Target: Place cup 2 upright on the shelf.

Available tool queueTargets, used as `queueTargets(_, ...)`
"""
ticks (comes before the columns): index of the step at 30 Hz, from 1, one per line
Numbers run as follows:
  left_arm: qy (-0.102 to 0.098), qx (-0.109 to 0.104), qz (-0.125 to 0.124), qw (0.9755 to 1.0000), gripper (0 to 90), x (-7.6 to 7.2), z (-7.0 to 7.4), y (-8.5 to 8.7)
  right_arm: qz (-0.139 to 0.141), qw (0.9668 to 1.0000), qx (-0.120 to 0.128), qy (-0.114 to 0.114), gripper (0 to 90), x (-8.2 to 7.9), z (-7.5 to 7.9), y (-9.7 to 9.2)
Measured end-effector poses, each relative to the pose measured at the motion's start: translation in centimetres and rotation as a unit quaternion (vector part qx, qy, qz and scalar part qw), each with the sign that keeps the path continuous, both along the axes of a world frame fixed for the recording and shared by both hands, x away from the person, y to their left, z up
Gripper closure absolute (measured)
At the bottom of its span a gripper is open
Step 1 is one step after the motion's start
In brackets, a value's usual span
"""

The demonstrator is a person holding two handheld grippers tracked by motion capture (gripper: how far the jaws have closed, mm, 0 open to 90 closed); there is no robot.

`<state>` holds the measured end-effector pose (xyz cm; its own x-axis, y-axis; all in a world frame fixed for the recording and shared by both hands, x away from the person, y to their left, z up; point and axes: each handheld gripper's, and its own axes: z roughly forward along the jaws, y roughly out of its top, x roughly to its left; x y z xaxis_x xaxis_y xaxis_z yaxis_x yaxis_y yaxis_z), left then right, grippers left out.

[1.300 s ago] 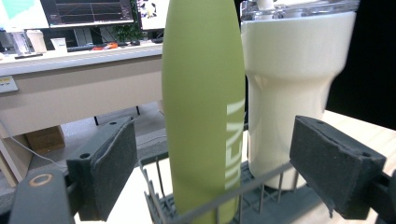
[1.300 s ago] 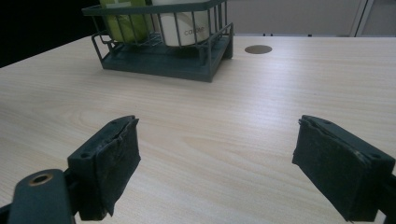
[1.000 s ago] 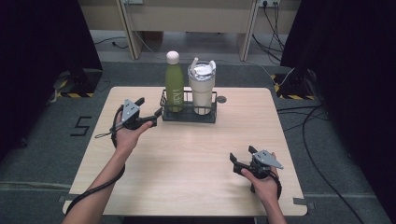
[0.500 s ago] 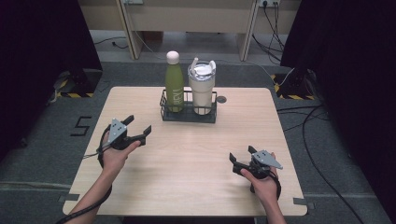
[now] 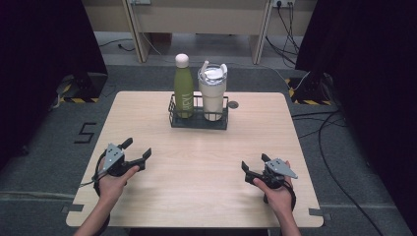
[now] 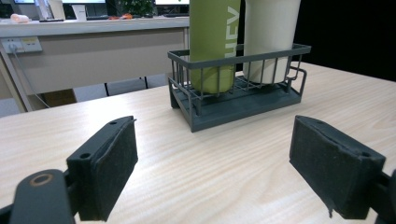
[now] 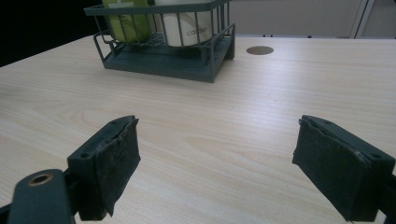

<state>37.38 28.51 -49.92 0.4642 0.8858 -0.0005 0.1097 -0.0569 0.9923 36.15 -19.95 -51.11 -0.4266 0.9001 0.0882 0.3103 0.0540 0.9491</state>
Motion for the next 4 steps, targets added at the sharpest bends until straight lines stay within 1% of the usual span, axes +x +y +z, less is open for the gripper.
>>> queueTargets(2, 0.001, -0.003, -0.001, 1.0000, 14.6, -0.21, -0.05, -0.01, 0.003, 1.0000, 0.000, -0.004, 12.1, 0.00, 0.03, -0.03)
queueTargets(4, -0.001, 0.002, -0.001, 1.0000, 14.6, -0.20, -0.05, -0.07, 0.005, 1.0000, 0.002, -0.007, 9.8, 0.02, 0.06, -0.05)
